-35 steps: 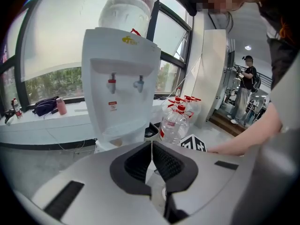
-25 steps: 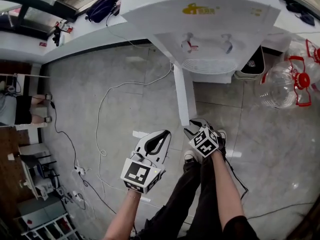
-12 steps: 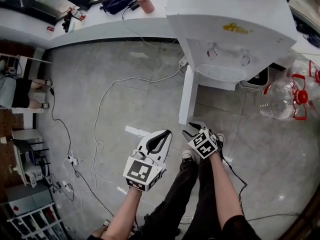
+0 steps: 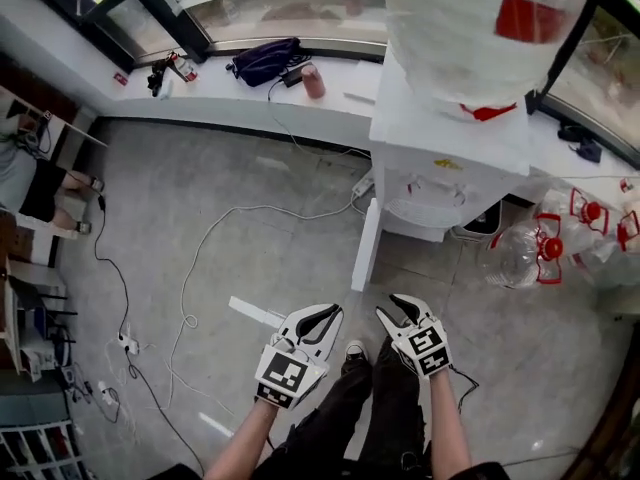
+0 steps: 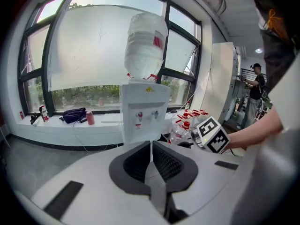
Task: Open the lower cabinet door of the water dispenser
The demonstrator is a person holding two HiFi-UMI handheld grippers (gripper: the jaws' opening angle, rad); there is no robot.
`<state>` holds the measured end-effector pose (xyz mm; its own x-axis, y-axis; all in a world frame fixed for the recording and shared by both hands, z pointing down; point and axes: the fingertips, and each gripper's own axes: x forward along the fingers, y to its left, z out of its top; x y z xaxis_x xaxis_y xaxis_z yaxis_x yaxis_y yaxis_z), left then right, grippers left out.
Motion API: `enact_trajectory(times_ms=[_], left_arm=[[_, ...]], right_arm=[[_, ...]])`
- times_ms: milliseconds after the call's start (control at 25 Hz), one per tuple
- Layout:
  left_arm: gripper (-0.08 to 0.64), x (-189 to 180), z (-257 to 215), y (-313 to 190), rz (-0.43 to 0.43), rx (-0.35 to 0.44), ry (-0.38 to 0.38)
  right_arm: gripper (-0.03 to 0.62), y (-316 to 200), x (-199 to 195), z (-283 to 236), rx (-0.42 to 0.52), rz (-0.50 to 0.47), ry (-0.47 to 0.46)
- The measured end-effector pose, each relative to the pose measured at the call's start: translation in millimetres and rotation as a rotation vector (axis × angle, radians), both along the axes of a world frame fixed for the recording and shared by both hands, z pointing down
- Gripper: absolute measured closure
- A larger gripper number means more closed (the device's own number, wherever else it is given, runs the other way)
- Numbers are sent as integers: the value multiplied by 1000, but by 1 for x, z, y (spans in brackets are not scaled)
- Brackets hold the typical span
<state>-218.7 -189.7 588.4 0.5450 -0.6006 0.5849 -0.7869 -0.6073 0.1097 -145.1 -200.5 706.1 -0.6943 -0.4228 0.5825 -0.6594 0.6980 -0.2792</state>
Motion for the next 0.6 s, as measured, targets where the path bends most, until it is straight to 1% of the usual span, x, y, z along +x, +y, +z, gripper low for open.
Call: enact_trajectory(times_ms=[80,160,280,440,520,600], left_arm=[[540,0,-25,11,34,20,-4],[540,-2,-47,23,61,38,-12],[540,-2,-77,41,76,53,-11],[540,4,-111,60,85,65,34],[540,10,-128,69,112,85,52],[540,15,-145,76,150,119,66]], right_arm=[[436,12,7,-34,7,25,-13],[443,25,9,-71,9,56,-47],[457,39,14,-126,30,118,-96],[473,53,24,-187,68,184,-131],[480,60,26,-213,88,198,-151],[486,69,27,-238,113,198,-151]])
